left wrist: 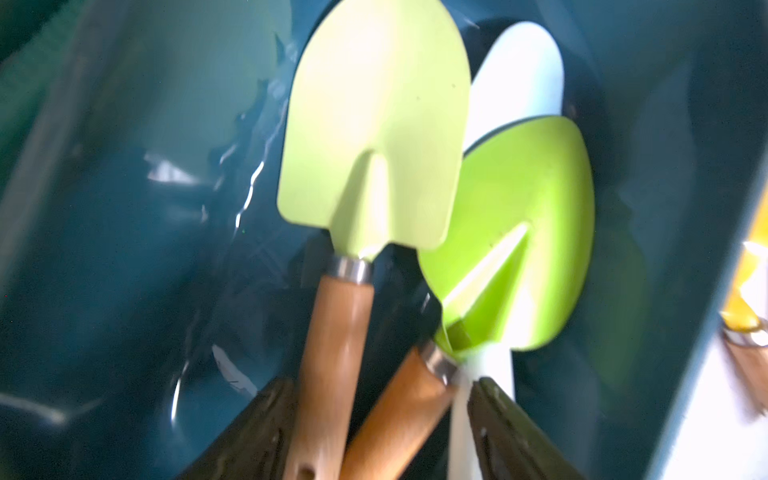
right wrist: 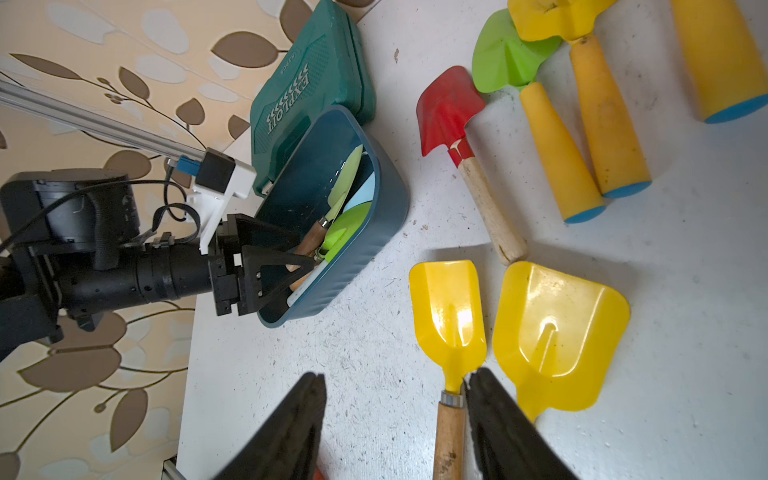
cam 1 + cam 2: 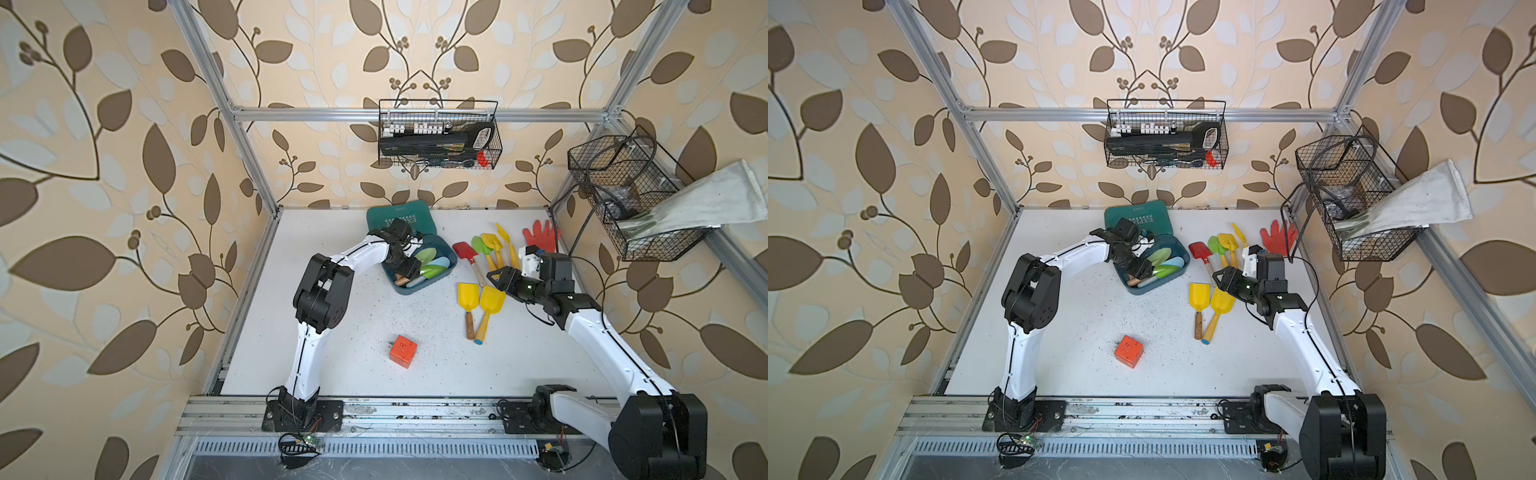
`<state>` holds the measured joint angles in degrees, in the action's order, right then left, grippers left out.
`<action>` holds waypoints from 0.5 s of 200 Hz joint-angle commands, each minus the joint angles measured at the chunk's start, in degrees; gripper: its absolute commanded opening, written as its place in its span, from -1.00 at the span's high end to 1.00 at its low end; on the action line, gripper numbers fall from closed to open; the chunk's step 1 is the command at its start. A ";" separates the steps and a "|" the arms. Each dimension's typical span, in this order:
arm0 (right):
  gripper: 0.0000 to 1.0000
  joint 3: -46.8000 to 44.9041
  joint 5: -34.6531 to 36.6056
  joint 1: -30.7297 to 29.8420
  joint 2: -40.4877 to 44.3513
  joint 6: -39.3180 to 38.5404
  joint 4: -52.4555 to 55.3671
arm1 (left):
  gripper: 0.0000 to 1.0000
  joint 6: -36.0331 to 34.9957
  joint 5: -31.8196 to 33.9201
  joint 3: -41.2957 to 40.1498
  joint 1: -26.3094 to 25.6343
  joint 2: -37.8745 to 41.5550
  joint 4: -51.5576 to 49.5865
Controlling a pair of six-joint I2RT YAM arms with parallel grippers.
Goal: Take the shovel out of the storage box
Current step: Pick up the shovel from the storage box.
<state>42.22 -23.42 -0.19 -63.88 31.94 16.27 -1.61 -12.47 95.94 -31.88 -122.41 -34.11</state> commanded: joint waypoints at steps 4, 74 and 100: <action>-0.16 -1.08 -0.84 0.32 -0.37 0.15 -0.54 | -0.42 3.15 -2.71 -1.75 -0.53 7.43 1.93; -0.16 -1.26 -1.08 0.77 -0.11 0.15 -0.54 | -0.35 9.34 1.74 -2.88 -2.66 8.39 -2.84; -0.16 -1.42 -1.37 0.95 0.15 0.21 -0.45 | -0.33 11.00 4.56 -2.56 -2.66 6.66 -4.70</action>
<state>41.89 -23.81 0.47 -63.88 31.94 16.21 6.33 -11.44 92.73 -34.50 -114.59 -35.53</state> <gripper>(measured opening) 0.578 0.668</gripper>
